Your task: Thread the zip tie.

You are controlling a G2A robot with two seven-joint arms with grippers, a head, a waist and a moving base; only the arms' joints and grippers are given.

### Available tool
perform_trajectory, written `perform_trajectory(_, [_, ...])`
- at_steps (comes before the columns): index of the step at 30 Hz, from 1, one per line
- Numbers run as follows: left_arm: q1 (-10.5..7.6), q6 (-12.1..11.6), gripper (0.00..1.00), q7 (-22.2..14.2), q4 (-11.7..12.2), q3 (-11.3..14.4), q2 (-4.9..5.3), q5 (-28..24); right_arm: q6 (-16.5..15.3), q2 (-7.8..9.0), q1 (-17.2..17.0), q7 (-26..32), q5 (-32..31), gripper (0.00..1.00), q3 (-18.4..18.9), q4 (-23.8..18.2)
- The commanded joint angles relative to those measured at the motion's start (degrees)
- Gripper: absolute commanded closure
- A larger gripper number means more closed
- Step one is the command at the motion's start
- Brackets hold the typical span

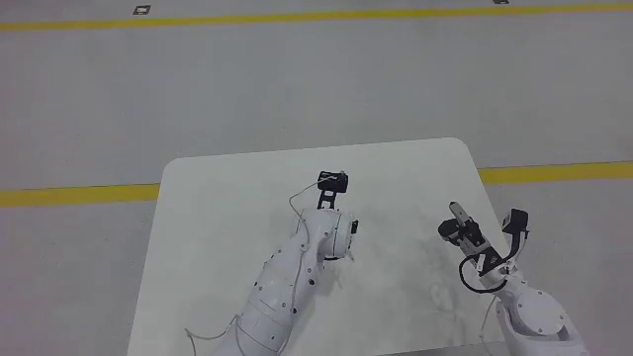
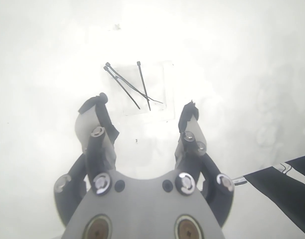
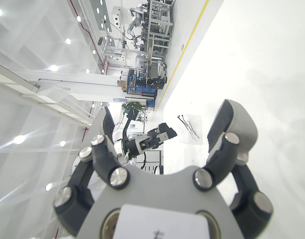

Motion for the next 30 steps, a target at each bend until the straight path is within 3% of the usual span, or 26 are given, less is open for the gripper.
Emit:
perform_trajectory(1, [-0.06, -0.21, 0.00, 0.59, 0.22, -0.05, 0.09, -0.02, 0.00, 0.00, 0.00, 0.00, 0.00, 0.00, 0.00, 0.00])
perform_trajectory(2, [-0.04, -0.45, 0.00, 1.31, 0.47, -0.08, 0.18, -0.12, 0.00, 0.00, 0.00, 0.00, 0.00, 0.00, 0.00, 0.00])
perform_trajectory(3, [0.28, -1.60, 0.00, 3.91, 0.86, -0.12, 0.39, -1.32, 0.00, 0.00, 0.00, 0.00, 0.00, 0.00, 0.00, 0.00])
perform_trajectory(5, [0.61, -4.76, 0.00, 5.76, 0.93, -0.48, 0.62, -4.62, 0.00, 0.00, 0.00, 0.00, 0.00, 0.00, 0.00, 0.00])
perform_trajectory(10, [0.03, -11.23, 0.00, 6.65, 2.01, -3.03, 1.54, -8.83, 0.00, 0.00, 0.00, 0.00, 0.00, 0.00, 0.00, 0.00])
perform_trajectory(19, [-0.07, -11.55, 0.00, 6.80, 2.05, -3.01, 1.61, -8.45, 0.00, 0.00, 0.00, 0.00, 0.00, 0.00, 0.00, 0.00])
perform_trajectory(22, [0.55, -11.95, 0.00, 10.47, 3.76, -4.54, 1.96, -10.58, 0.00, 0.00, 0.00, 0.00, 0.00, 0.00, 0.00, 0.00])
perform_trajectory(25, [0.67, -11.62, 0.01, 11.04, 4.05, -4.89, 2.26, -11.45, 0.00, 0.00, 0.00, 0.00, 0.00, 0.00, 0.00, 0.00])
perform_trajectory(28, [1.27, -11.36, 0.21, 12.04, 3.68, -5.62, 2.66, -12.44, 0.00, 0.00, 0.00, 0.00, 0.00, 0.00, 0.00, 0.00])
perform_trajectory(29, [1.40, -11.45, 0.36, 12.37, 3.53, -5.73, 2.80, -12.43, 0.00, 0.00, 0.00, 0.00, 0.00, 0.00, 0.00, 0.00])
perform_trajectory(30, [1.55, -11.52, 0.44, 12.55, 3.38, -5.83, 2.92, -12.59, 0.00, 0.00, 0.00, 0.00, 0.00, 0.00, 0.00, 0.00])
